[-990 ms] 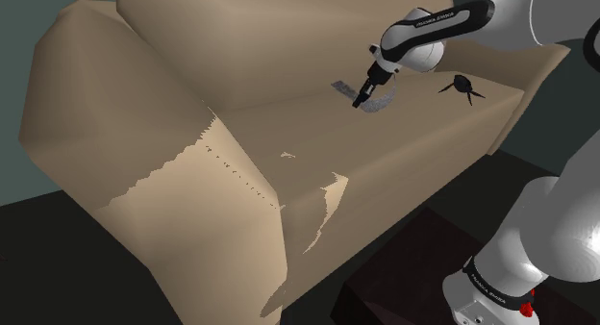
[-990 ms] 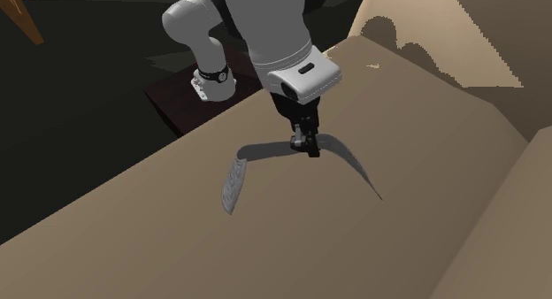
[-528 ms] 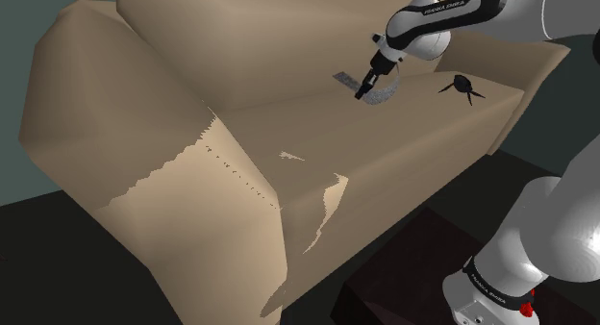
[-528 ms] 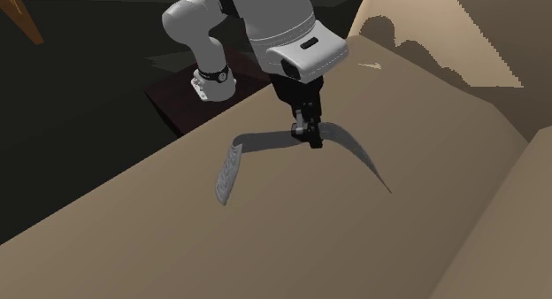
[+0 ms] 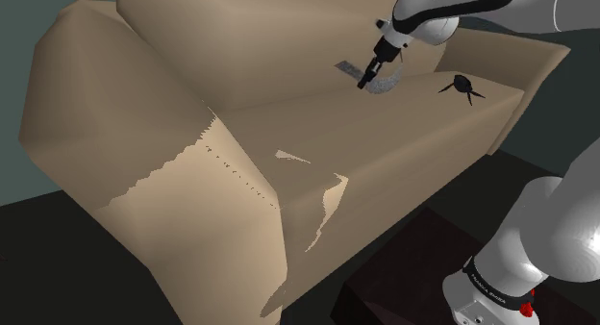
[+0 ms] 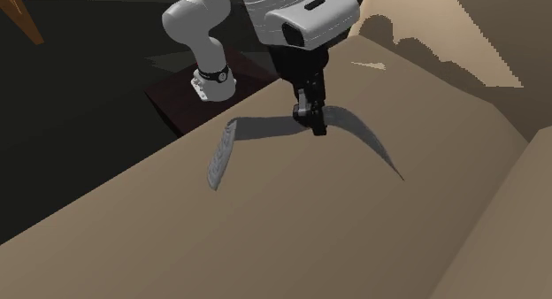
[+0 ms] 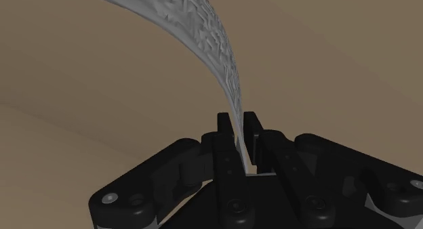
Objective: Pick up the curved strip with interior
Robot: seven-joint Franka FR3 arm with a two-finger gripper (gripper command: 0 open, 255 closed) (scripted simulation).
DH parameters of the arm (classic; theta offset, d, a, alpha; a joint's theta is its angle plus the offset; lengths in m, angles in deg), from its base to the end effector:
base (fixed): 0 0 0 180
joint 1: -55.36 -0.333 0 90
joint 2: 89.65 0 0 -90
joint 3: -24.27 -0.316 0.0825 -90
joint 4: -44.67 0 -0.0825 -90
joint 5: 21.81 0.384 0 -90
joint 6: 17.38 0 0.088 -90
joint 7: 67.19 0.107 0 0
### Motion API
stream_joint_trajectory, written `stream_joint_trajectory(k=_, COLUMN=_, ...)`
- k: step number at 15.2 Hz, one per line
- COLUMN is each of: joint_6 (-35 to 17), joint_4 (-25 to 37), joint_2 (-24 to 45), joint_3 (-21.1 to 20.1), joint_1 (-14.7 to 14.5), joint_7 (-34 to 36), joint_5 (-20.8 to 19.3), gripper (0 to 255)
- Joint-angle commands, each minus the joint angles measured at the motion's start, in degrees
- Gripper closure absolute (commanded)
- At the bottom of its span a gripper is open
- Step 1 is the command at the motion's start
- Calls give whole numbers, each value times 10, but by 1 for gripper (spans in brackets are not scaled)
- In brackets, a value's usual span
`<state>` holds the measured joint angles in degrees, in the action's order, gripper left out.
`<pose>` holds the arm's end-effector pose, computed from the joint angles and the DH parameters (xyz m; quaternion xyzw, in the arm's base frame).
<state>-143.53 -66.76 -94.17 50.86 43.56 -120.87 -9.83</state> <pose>0.5503 -0.1449 0.5458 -0.9400 -0.2796 -0.1955 0.0007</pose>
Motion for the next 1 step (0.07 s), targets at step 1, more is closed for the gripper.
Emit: stream_joint_trajectory(k=1, joint_6=4, joint_4=4, joint_2=0, joint_3=0, joint_1=0, joint_7=1, joint_5=-1, gripper=255)
